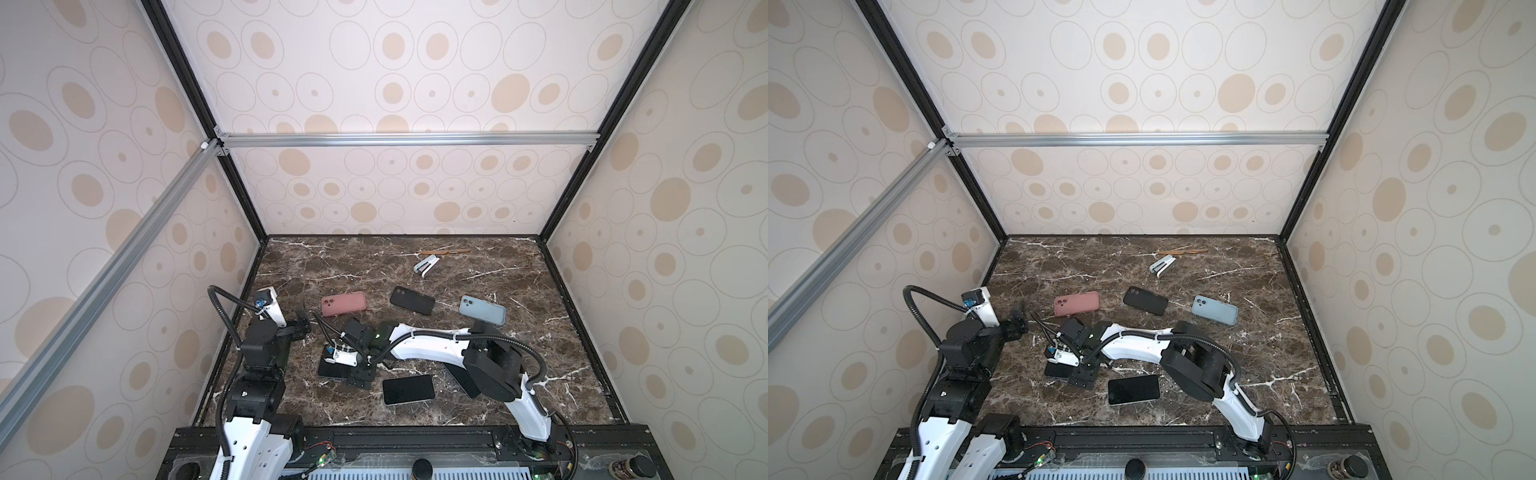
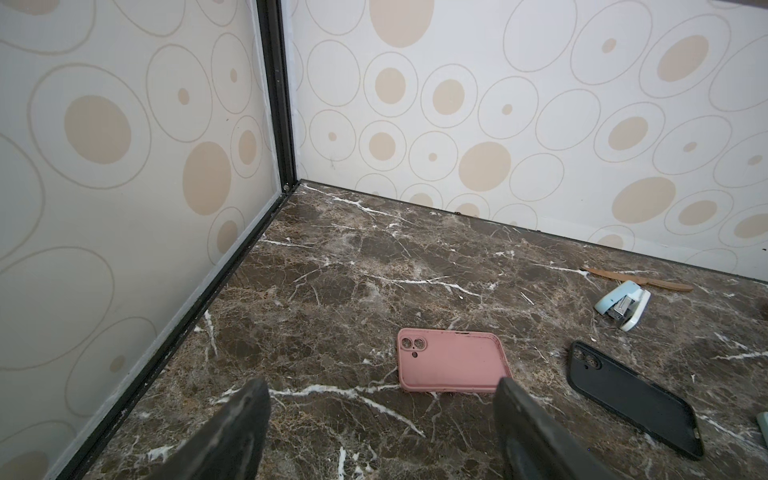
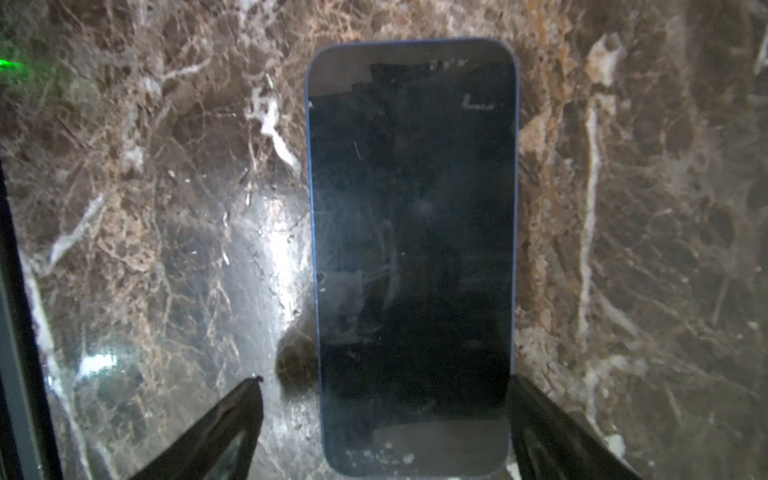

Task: Put the phone into the phone case
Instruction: 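Reach the right gripper across to the black phone nearest the left arm, then close the right gripper on the black phone and lift it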

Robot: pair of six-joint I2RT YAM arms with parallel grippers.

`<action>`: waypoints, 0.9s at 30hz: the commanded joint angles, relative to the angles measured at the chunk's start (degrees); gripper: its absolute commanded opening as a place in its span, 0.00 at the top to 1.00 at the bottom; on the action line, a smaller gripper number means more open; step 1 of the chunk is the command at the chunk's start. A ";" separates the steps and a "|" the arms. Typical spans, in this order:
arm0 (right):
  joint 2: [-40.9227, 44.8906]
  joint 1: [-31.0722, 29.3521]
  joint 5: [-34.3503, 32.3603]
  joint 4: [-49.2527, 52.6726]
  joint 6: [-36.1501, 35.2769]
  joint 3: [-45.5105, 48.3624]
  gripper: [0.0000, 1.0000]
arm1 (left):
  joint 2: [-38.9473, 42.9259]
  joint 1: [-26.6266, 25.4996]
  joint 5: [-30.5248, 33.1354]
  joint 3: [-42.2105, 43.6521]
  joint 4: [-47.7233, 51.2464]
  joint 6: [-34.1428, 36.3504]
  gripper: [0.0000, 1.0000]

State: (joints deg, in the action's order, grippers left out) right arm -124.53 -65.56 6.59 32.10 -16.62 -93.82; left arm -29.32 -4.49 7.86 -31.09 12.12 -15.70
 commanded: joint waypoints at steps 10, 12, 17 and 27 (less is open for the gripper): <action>-4.20 -0.18 -5.32 6.37 -5.52 -2.35 0.12 | -0.01 0.37 1.06 0.04 0.45 -0.92 0.16; -4.87 -0.18 -4.75 6.96 -5.53 -3.14 0.17 | -0.01 0.35 1.20 -0.04 0.54 -0.97 0.16; -6.22 -0.19 -4.84 7.78 -4.18 -4.65 0.32 | -0.06 0.39 1.59 -0.11 0.77 -0.91 0.16; -0.47 0.15 -10.74 0.49 -3.39 1.92 0.52 | -0.47 0.51 3.30 -0.21 1.16 -1.17 0.15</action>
State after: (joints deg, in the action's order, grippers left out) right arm -126.08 -65.67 1.32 34.41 -19.66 -95.72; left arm -29.74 -4.23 9.85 -31.07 12.60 -16.14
